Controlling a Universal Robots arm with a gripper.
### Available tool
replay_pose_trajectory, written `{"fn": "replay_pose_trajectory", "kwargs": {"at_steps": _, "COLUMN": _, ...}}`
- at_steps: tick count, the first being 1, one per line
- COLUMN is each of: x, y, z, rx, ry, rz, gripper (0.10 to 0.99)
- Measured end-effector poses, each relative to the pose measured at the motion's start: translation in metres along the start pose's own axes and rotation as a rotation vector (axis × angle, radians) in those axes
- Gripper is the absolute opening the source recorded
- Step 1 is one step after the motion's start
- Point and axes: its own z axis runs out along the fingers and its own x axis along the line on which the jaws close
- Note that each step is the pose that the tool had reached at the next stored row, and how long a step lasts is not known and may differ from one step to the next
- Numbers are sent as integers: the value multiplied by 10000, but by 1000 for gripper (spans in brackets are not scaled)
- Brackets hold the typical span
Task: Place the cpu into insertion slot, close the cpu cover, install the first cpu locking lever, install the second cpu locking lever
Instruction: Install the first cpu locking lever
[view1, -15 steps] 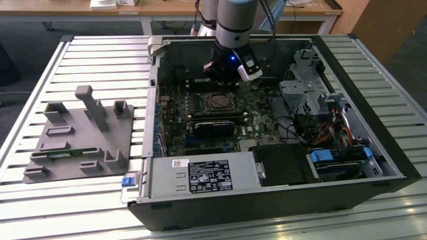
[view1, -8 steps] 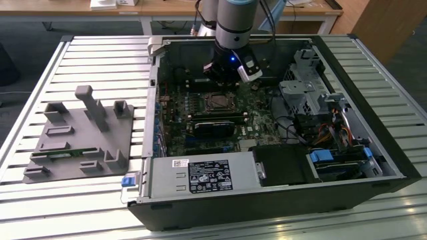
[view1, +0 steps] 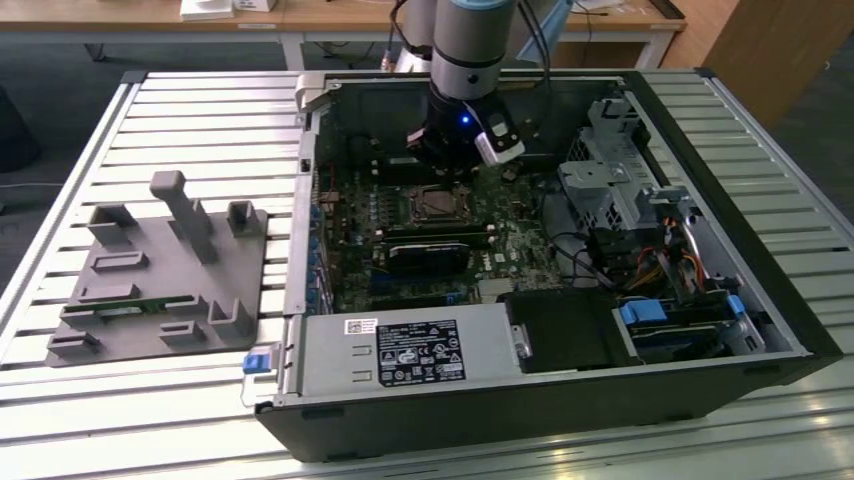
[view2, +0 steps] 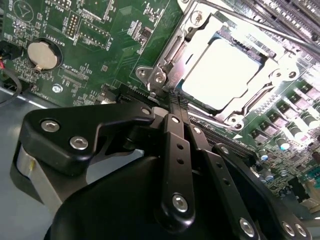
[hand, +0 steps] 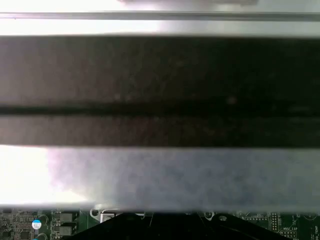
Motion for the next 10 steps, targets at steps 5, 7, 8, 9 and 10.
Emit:
{"fn": "replay_pose_trajectory", "kwargs": {"at_steps": 5, "x": 0, "y": 1, "z": 6, "rx": 122, "ry": -3, "rz": 0, "gripper": 106}}
{"fn": "replay_pose_trajectory", "kwargs": {"at_steps": 7, "x": -1, "y": 4, "z": -14, "rx": 114, "ry": -11, "rz": 0, "gripper": 106}}
{"fn": "replay_pose_trajectory", "kwargs": {"at_steps": 8, "x": -1, "y": 5, "z": -24, "rx": 116, "ry": -9, "rz": 0, "gripper": 106}}
{"fn": "replay_pose_trajectory", "kwargs": {"at_steps": 9, "x": -1, "y": 7, "z": -27, "rx": 118, "ry": -4, "rz": 0, "gripper": 106}}
{"fn": "replay_pose_trajectory", "kwargs": {"at_steps": 10, "x": 0, "y": 7, "z": -27, "rx": 118, "ry": -5, "rz": 0, "gripper": 106}}
